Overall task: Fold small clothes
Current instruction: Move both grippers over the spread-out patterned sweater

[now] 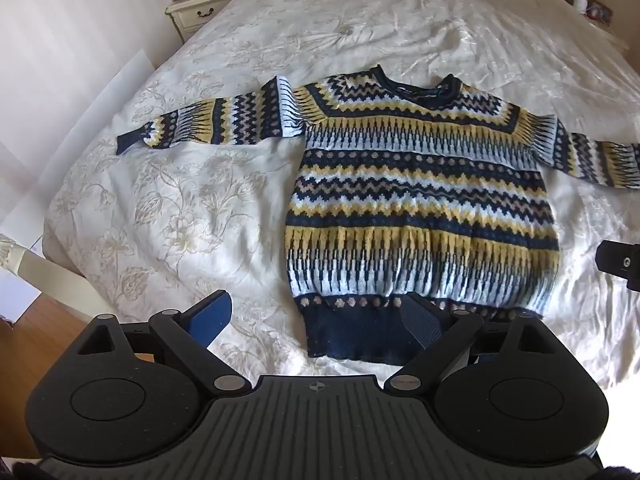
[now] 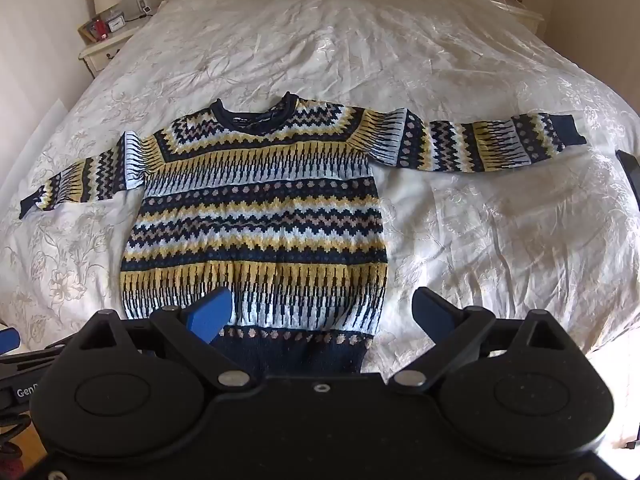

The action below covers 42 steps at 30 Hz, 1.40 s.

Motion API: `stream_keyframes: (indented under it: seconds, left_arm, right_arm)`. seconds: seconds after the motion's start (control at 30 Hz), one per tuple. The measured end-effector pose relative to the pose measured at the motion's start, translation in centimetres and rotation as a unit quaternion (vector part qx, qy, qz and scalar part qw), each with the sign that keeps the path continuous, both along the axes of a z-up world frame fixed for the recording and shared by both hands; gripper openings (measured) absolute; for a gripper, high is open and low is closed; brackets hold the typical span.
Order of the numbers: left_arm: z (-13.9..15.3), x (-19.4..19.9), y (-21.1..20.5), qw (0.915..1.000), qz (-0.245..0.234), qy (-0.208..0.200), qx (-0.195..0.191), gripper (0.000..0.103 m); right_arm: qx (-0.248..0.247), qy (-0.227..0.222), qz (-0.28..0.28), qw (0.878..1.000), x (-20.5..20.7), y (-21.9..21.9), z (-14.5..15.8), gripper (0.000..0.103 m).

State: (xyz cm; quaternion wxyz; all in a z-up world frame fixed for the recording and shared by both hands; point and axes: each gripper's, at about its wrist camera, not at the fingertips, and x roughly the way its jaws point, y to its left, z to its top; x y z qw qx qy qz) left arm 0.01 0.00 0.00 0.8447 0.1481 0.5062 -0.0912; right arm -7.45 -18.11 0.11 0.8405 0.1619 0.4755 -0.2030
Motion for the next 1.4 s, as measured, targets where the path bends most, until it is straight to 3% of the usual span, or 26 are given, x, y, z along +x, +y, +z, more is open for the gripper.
stream_keyframes:
  seconds: [1.4]
  left_arm:
    - [-0.34, -0.1, 0.11, 0.9999, -0.001, 0.009, 0.007, 0.093]
  right_arm:
    - [0.007, 0.008, 0.016, 1.0, 0.59, 0.82, -0.42, 0.097]
